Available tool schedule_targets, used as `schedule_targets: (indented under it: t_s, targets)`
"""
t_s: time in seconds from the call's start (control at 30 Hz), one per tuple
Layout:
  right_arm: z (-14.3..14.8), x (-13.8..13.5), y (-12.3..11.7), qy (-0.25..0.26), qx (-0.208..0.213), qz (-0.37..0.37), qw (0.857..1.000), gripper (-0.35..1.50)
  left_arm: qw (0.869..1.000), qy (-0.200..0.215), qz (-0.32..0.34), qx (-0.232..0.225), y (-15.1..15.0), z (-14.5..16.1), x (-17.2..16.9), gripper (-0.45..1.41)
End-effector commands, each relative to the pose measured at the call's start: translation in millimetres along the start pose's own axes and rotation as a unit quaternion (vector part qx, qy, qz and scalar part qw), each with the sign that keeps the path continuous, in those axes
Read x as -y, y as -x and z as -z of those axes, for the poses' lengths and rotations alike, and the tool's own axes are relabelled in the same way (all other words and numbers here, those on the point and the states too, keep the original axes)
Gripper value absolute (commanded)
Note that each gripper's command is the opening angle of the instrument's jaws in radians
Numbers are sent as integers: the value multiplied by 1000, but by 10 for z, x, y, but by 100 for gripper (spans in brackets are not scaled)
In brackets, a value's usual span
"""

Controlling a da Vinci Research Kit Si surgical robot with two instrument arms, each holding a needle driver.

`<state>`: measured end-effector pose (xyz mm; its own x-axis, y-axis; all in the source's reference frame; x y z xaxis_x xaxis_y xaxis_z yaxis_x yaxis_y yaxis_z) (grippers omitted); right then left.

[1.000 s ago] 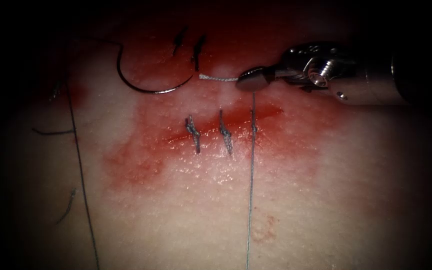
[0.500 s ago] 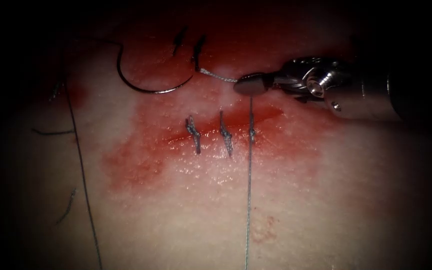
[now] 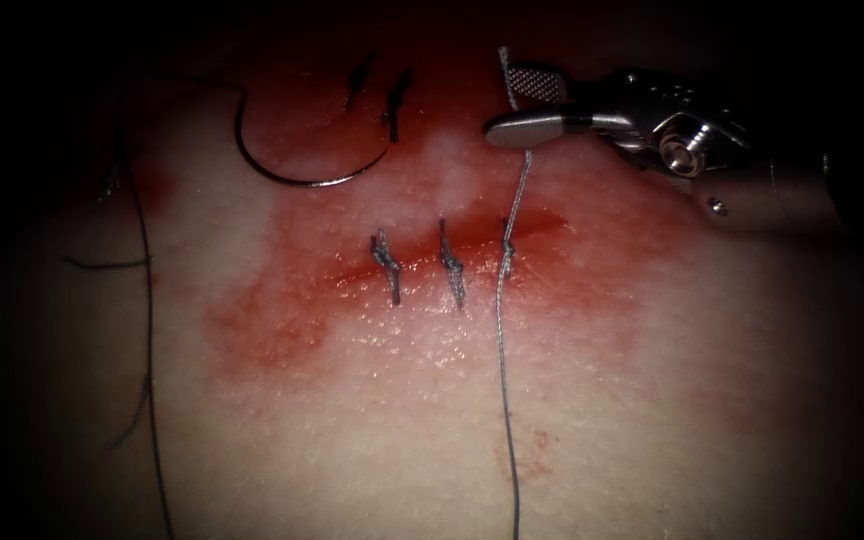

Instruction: Wound Closure

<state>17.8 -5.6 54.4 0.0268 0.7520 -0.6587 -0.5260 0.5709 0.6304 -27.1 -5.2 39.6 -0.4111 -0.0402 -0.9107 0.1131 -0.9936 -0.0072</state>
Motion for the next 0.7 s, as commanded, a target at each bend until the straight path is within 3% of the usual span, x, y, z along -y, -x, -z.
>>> schedule_targets:
  t_s: [0.03, 0.23, 0.37, 0.6, 0.7]
  targets:
    - [-4, 2, -2, -3, -10, -1, 1000, 135, 1000, -3, -1, -4, 2, -4, 8, -45]
    - [23, 1, -20, -1, -31, 40, 999, 148, 999, -21, -31, 4, -3, 20, 56, -45]
    - [43, 6, -17, 6, -32, 82, 996, 148, 999, -24, -40, 6, -1, 33, 80, -45]
    - [60, 31, 2, 1, -26, 131, 991, 136, 998, -36, -47, 6, 6, 49, 125, -45]
    - [63, 46, 14, -19, -32, 140, 989, 111, 999, -27, -42, -15, 9, 50, 140, -45]
